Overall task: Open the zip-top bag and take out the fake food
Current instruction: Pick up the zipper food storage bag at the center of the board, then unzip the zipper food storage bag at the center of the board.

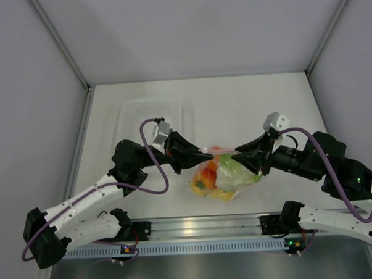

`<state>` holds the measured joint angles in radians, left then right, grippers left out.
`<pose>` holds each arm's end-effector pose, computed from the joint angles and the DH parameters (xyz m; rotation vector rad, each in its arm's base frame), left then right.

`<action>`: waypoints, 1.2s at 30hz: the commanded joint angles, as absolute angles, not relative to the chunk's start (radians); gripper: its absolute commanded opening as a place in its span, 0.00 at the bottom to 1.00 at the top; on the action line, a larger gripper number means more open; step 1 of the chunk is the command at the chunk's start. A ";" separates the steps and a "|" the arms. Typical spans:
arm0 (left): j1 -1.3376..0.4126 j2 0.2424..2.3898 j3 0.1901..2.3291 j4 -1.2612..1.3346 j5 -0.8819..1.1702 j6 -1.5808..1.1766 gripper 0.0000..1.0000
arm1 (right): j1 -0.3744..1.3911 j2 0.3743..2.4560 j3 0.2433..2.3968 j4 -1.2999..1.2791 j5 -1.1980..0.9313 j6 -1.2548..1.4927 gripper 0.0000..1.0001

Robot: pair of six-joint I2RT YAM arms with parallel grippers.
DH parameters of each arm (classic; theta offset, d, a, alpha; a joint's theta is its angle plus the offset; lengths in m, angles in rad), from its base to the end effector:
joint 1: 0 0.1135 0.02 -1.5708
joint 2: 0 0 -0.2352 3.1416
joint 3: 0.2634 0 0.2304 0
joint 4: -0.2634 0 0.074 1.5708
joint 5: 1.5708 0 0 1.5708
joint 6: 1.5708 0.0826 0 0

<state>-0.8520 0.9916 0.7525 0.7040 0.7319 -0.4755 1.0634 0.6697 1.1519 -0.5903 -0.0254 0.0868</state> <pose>0.1182 -0.2190 0.3767 0.9412 1.0227 -1.5352 0.0762 0.1413 0.3989 -0.8422 1.5429 0.8766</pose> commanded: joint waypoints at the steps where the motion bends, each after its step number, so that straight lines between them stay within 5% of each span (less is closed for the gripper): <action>1: -0.858 0.992 0.779 0.767 0.744 -0.442 0.00 | 1.052 0.683 1.193 -0.561 0.054 0.083 0.31; 6: -0.857 1.011 0.819 0.663 0.761 -0.390 0.00 | 1.051 0.776 1.305 -0.653 -0.064 0.077 0.46; 19: -0.857 1.065 0.845 0.650 0.923 -0.419 0.00 | 1.049 0.991 1.473 -0.749 -0.218 0.048 0.47; 23: -0.857 1.060 0.839 0.649 0.940 -0.422 0.00 | 1.048 1.025 1.485 -0.775 -0.319 0.028 0.30; 30: -0.857 1.042 0.830 0.623 0.908 -0.405 0.00 | 1.048 1.028 1.467 -0.770 -0.340 0.017 0.20; 36: -0.857 1.031 0.833 0.578 0.877 -0.371 0.00 | 1.048 1.016 1.434 -0.752 -0.350 0.009 0.00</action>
<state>-0.8547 1.0668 0.7853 0.5289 0.9218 -0.4095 1.0534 1.0340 1.4284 -0.7647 -0.3061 0.0200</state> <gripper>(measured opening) 0.017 0.043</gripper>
